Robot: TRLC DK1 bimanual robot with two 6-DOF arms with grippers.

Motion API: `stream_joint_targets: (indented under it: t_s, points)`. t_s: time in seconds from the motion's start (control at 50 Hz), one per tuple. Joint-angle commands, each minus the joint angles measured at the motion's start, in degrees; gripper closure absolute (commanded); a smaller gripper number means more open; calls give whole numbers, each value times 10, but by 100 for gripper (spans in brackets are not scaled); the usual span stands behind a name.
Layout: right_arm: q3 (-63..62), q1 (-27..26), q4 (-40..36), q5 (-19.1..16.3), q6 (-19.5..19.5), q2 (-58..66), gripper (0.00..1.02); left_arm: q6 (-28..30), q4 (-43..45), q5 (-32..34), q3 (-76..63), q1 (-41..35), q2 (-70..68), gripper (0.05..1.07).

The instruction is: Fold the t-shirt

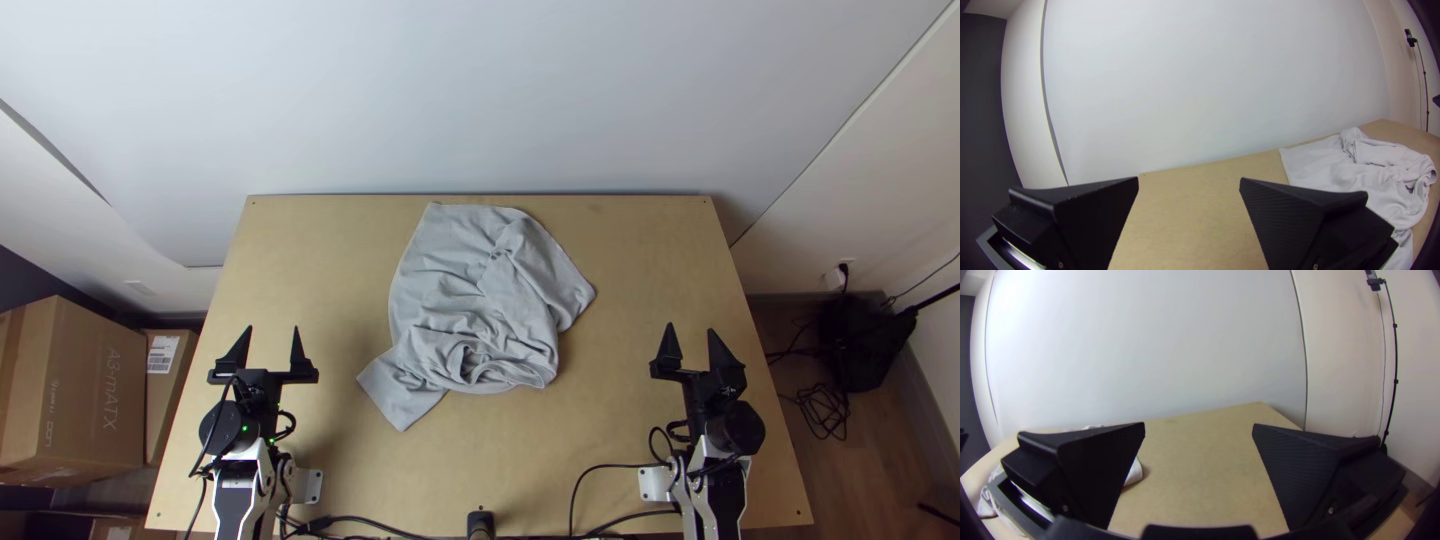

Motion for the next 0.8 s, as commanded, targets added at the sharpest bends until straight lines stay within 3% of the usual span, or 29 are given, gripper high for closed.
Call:
stream_joint_targets:
  t_s: [0.0,0.12,0.22,0.56,0.66,0.78]
  points:
    - [-2,4,-10,2,10,-1,3,-4,-9,3,-25,0,-3,10]
    - [-2,4,-10,2,10,-1,3,-12,-9,3,-25,-1,-3,10]
    - [-2,4,-10,2,10,-1,3,-87,-9,3,-25,-2,-3,10]
    - [-2,6,-10,2,11,-1,3,-82,-9,4,-25,-6,-3,10]
    - [-2,20,-10,2,38,-2,3,-79,-8,4,-25,-6,-3,10]
    - [-2,39,-14,9,38,-1,3,-68,-12,3,-25,1,-3,10]
